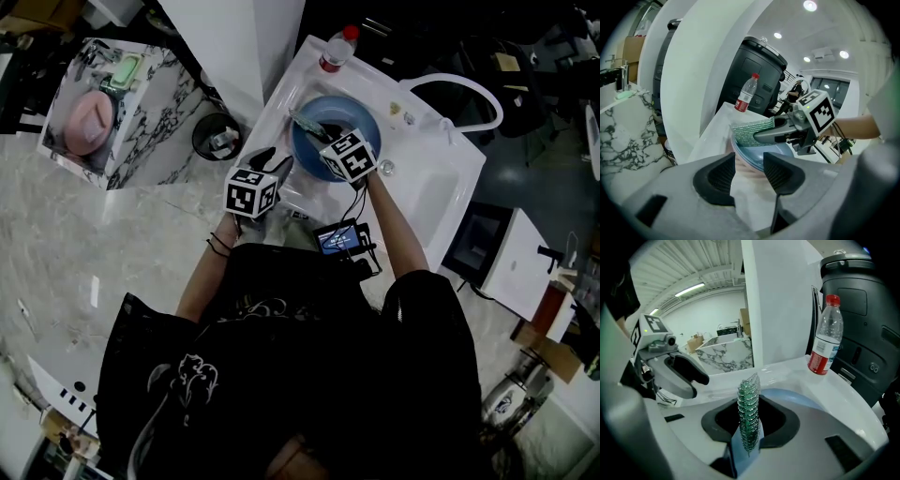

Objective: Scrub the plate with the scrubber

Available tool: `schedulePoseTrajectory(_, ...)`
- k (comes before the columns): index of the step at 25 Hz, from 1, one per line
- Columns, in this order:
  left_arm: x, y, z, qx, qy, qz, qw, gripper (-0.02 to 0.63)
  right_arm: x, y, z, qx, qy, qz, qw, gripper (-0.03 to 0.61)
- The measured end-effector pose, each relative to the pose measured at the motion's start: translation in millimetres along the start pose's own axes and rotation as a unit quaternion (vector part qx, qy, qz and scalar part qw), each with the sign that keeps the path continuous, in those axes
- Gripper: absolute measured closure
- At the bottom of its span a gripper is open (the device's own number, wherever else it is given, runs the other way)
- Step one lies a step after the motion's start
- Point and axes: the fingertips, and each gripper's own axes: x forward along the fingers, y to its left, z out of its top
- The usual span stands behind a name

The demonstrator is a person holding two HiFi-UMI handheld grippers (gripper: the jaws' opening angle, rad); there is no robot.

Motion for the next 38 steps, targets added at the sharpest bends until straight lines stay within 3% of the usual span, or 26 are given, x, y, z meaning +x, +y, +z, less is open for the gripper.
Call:
schedulePoseTrajectory(10,-14,13,-5,-0.010,-0.005,0.005,0.9999,0.426,-31,46,-21,-0.018,0.022,0.088,0.996,0.488)
schedulePoseTrajectory(25,14,-7,8,0.008,0.002,-0.018,0.9998,0.426,-75,51,-56,-0.017,0.058,0.128,0.990,0.488)
schedulePoseTrajectory(28,23,-12,4,0.007,0.011,-0.022,0.9997,0.428,-75,30,-50,-0.013,0.045,0.093,0.995,0.488)
schedulePoseTrajectory(32,32,-13,2,-0.005,0.018,-0.019,0.9997,0.427,-70,-25,-41,-0.027,0.050,-0.007,0.998,0.488)
schedulePoseTrajectory(34,37,-15,0,-0.005,0.023,-0.014,0.9996,0.428,-65,-52,-38,-0.071,0.074,-0.052,0.993,0.488)
schedulePoseTrajectory(38,44,-19,-5,0.001,0.035,-0.013,0.9993,0.428,-50,-90,-32,-0.166,0.125,-0.118,0.971,0.489)
